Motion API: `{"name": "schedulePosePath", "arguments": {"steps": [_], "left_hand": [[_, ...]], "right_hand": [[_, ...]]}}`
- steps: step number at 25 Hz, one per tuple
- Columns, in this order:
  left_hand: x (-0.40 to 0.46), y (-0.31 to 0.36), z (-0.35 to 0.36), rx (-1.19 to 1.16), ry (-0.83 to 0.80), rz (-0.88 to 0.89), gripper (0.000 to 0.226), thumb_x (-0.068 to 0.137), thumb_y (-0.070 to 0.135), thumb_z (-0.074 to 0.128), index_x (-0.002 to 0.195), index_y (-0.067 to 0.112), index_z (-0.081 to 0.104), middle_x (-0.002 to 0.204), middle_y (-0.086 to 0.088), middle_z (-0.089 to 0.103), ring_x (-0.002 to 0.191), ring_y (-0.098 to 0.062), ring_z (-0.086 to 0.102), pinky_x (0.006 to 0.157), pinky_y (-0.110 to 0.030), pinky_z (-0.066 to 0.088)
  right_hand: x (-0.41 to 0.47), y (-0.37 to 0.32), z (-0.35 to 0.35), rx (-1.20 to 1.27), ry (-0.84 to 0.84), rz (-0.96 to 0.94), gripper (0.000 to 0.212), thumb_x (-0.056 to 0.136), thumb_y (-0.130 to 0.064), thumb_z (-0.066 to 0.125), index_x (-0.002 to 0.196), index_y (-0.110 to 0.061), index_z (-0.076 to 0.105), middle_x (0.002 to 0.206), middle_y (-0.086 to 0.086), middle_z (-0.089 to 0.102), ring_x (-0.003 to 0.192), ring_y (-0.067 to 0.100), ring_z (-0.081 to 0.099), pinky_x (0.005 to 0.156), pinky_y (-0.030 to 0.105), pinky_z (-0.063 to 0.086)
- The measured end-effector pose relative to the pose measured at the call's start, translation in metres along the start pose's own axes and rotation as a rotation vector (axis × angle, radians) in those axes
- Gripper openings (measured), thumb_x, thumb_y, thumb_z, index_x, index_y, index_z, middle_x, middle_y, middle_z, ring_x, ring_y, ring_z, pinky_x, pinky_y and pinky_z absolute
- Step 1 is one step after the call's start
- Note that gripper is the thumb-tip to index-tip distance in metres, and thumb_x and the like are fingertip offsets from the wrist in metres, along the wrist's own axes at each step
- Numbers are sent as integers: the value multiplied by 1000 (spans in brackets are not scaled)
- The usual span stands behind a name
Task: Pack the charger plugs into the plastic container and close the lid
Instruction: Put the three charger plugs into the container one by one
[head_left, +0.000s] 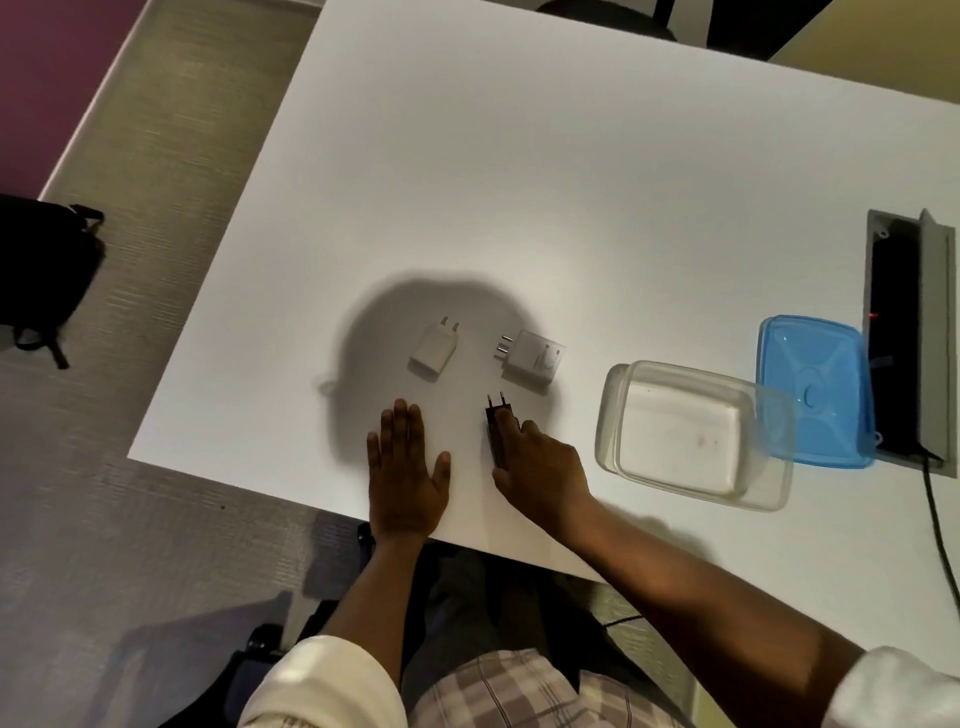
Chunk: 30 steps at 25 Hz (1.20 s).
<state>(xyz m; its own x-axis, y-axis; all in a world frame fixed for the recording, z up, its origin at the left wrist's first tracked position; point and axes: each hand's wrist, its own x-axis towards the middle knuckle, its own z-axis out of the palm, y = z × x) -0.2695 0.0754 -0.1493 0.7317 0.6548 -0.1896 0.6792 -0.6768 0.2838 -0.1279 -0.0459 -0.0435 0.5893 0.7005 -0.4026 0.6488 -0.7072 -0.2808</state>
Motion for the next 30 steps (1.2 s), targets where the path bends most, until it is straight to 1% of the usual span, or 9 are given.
{"name": "schedulePosePath", "arguments": {"steps": [2,4,7,10,14,20,23,26,30], "left_hand": [[-1,0,1,9,1,-3,76,98,49,32,159,15,3,169,-7,4,157,-23,3,127,-47,10],[-1,1,2,19,-3,-5,76,98,49,30,159,15,2,169,-7,4,157,-24,3,127,-47,10],[-1,1,2,40,0,-6,76,98,49,29,159,14,3,169,-8,5,156,-26,6,126,-47,11],[0,0,2,35,-3,-11,77,96,48,32,159,13,4,168,-8,6,156,-26,8,126,-46,9],[1,0,2,28,-1,-9,77,96,48,32,159,14,4,168,-8,6,156,-26,9,127,-43,4],[-1,0,1,36,5,-9,76,96,48,30,159,14,5,168,-9,9,155,-26,11,126,-45,9],[-1,2,-1,28,6,-14,76,95,47,31,159,13,7,168,-9,10,155,-27,12,126,-46,10],[-1,3,-2,23,8,-7,76,95,47,31,159,12,9,167,-9,12,155,-27,13,126,-47,12],[-2,4,-2,-2,15,-6,75,96,47,33,159,12,11,167,-10,13,155,-28,12,126,-48,13]], "right_hand": [[-16,6,-12,52,18,11,64,86,-36,58,140,-21,28,106,9,65,84,33,70,66,39,56],[-35,18,-27,101,72,42,68,83,-43,62,139,-26,28,103,5,66,83,31,70,62,33,52],[-60,43,-54,123,196,81,71,79,-48,67,138,-30,32,100,-1,69,80,26,70,56,28,44],[-73,74,-73,162,264,185,71,78,-51,67,137,-32,32,100,-2,71,82,27,70,56,28,42],[-72,114,-79,173,217,360,67,77,-53,67,131,-33,34,104,1,71,87,28,69,58,28,39],[-47,135,-64,195,142,453,66,75,-47,70,130,-29,38,105,1,69,84,28,66,59,29,40],[-31,138,-56,149,58,462,65,75,-44,70,130,-27,40,98,4,69,77,27,63,58,30,41],[-22,143,-48,101,18,436,68,75,-44,70,131,-23,39,95,7,68,80,32,66,59,32,43],[-16,145,-42,49,-18,418,66,72,-46,70,127,-25,40,92,5,66,79,32,66,61,33,46]]}}
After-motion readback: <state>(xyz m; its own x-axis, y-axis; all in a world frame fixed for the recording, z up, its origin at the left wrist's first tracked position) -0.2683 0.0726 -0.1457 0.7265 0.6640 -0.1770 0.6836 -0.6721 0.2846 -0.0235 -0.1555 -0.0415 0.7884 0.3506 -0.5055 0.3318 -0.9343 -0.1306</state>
